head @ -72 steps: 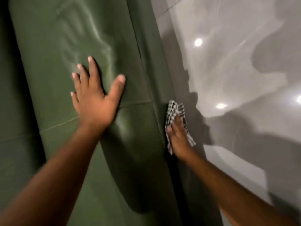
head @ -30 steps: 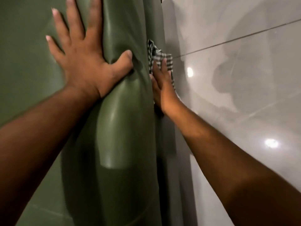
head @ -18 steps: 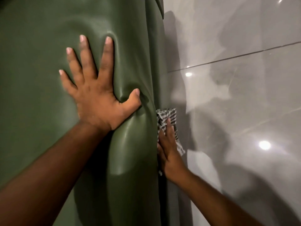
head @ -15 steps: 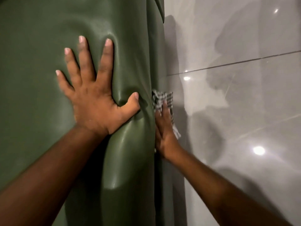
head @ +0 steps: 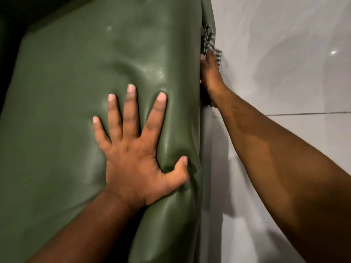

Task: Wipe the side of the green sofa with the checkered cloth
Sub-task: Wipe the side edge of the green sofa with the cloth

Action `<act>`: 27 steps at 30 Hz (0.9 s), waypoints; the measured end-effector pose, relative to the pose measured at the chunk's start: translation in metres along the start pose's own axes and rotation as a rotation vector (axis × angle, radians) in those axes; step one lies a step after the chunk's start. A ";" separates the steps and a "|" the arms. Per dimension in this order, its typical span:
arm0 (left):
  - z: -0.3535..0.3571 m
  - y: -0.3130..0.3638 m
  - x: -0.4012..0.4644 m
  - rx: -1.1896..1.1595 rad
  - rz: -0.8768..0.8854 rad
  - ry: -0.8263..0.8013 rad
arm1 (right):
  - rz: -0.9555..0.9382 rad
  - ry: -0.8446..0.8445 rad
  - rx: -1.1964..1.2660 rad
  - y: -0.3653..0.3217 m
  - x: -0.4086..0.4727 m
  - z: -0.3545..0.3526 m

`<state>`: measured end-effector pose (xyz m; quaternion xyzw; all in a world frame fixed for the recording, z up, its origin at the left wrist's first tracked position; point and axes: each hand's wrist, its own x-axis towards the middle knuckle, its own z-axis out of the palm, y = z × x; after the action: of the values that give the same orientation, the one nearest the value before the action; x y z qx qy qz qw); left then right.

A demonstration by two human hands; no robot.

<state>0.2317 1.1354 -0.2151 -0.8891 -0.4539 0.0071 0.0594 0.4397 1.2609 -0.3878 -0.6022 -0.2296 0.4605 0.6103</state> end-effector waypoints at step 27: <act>-0.037 0.000 0.001 -0.097 -0.021 -0.229 | 0.512 0.328 0.670 -0.161 -0.203 -0.095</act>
<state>0.2351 1.1325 -0.1784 -0.8795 -0.4666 0.0861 -0.0358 0.4695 1.0654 -0.1953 -0.4740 0.1881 0.5441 0.6663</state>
